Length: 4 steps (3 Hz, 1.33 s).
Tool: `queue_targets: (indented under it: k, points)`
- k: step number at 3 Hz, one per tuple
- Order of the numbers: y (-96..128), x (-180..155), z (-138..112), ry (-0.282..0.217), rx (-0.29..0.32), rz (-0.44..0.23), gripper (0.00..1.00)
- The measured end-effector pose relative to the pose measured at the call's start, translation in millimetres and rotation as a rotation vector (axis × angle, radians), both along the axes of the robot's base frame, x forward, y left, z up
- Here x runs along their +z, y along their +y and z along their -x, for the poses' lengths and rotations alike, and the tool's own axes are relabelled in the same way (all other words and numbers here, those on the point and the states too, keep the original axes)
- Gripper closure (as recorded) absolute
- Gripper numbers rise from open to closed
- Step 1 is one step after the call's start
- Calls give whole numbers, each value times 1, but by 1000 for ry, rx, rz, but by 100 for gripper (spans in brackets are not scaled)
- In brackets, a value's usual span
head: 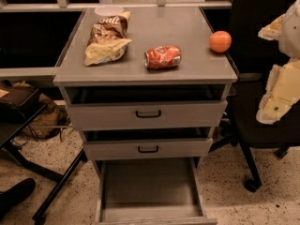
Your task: Place coke can into bottom drawer
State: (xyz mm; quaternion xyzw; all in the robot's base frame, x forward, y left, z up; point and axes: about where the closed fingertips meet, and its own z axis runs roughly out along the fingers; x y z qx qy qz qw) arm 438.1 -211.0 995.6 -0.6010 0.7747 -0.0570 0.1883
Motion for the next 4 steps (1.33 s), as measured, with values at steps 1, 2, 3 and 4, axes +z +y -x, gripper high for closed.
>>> queue_targets:
  k: [1,2,3,4]
  points:
    - [0,0,0,0,0,0,0]
    - [8,-4,-11,-15,23,-12,0]
    - [40,-20,-50,-27,106,-44,0]
    - [79,-54,-94,-5,192,-95,0]
